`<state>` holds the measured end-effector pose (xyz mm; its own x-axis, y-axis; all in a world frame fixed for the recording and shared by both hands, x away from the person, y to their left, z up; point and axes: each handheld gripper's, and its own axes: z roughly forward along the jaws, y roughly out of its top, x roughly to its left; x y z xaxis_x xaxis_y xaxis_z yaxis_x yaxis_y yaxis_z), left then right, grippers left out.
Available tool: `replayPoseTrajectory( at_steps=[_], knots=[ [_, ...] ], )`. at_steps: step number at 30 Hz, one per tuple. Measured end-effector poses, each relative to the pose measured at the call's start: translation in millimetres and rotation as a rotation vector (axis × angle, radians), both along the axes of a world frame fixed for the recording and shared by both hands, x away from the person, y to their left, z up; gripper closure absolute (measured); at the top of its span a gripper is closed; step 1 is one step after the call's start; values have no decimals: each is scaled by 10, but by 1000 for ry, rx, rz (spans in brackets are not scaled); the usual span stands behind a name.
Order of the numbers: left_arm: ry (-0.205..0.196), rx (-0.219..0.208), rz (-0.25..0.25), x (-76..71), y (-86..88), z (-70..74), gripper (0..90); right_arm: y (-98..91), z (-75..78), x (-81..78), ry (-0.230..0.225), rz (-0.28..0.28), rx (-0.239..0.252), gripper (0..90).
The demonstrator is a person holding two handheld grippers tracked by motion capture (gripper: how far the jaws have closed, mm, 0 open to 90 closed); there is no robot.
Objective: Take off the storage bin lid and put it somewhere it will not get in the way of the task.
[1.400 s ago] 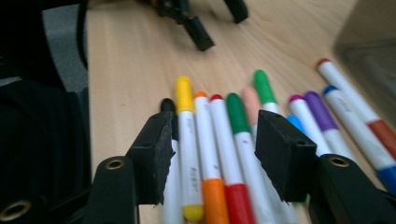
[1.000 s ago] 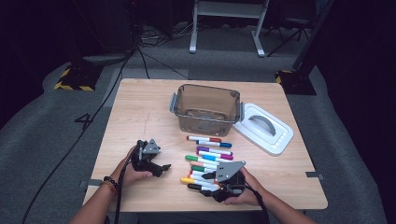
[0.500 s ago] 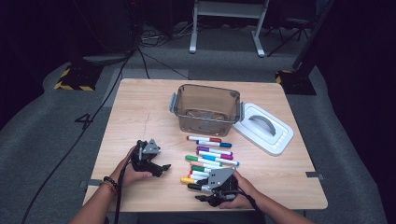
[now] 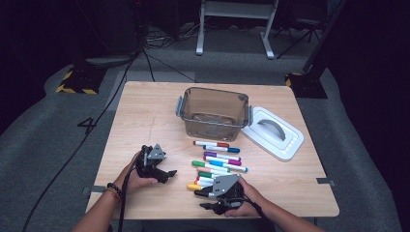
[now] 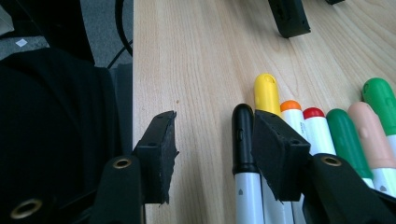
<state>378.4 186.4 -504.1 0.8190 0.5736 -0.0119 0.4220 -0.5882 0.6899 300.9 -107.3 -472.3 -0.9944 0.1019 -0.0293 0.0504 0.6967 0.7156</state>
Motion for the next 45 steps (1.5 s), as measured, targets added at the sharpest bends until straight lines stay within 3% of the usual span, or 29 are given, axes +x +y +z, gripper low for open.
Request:
replayPoseTrajectory(
  at_steps=[18, 26, 31, 40, 45],
  knots=[
    [5, -4, 2, -3, -2, -2, 150, 11, -110, 39, -4, -27, -45, 530],
    [5, -4, 2, -3, -2, -2, 150, 38, -162, 31, 0, -20, -89, 675],
    [5, -4, 2, -3, -2, -2, 150, 48, -167, 40, 31, -12, -82, 730],
    [5, -4, 1, -2, -2, -2, 150, 25, -154, 62, 32, -16, -86, 747],
    [5, -4, 2, -3, -2, -2, 149, -19, -78, 76, 32, -8, -55, 747]
  ],
)
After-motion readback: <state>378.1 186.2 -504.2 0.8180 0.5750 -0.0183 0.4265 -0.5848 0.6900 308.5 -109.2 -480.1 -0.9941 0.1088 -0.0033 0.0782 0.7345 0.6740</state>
